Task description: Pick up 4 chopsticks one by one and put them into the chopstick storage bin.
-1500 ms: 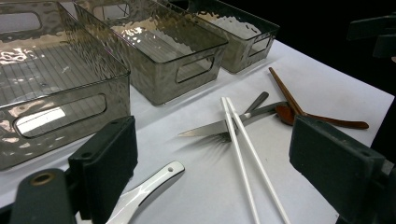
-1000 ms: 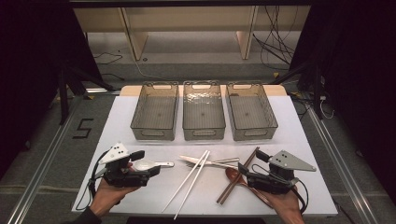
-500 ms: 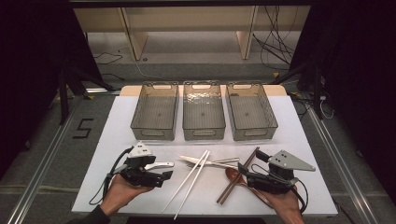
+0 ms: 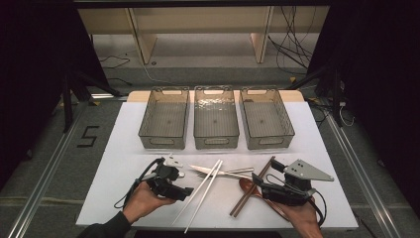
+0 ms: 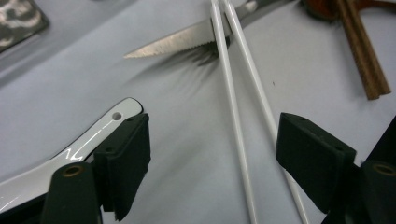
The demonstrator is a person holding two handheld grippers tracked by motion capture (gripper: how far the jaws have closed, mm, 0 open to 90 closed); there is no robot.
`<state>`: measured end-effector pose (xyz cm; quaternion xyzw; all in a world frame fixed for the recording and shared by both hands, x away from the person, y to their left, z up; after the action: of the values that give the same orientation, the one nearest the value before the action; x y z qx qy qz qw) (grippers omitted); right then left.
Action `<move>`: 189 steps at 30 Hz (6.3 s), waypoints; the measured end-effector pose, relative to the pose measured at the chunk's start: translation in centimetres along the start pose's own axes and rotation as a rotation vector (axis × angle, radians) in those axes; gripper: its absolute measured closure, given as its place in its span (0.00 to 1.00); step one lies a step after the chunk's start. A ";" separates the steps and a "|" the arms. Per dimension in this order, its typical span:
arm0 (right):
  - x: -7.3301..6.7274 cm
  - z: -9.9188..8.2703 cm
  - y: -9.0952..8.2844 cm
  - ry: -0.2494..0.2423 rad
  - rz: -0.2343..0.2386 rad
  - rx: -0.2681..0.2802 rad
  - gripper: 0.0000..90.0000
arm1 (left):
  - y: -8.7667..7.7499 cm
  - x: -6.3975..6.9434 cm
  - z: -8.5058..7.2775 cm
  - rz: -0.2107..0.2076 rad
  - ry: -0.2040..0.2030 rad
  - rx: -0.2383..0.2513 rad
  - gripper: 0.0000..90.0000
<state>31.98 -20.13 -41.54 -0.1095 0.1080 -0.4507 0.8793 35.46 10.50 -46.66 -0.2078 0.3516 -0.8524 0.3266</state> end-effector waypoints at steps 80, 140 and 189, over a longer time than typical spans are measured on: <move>-0.2 -0.1 0.3 0.001 0.013 -0.017 0.28 | 5.5 0.8 0.9 -0.047 0.079 -0.160 0.94; 0.1 -0.2 0.3 0.021 0.012 -0.016 0.28 | -4.0 -14.9 12.4 0.179 -0.098 0.268 0.94; 0.2 -0.2 0.5 0.031 0.028 -0.022 0.28 | 2.4 -21.2 12.7 0.347 -0.070 0.153 0.93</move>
<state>32.40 -19.99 -41.91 -0.1104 0.1281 -0.4386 0.8826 58.67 18.19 -42.56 -0.1485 0.3048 -0.7998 0.4954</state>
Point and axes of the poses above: each handheld gripper's, and its own axes: y roughly forward along the jaws, z roughly out of its top, x roughly to its right, the point moved 4 cm from there along y, roughly forward along the jaws, and after that the axes turned 8 degrees about x, right-handed, at the moved point
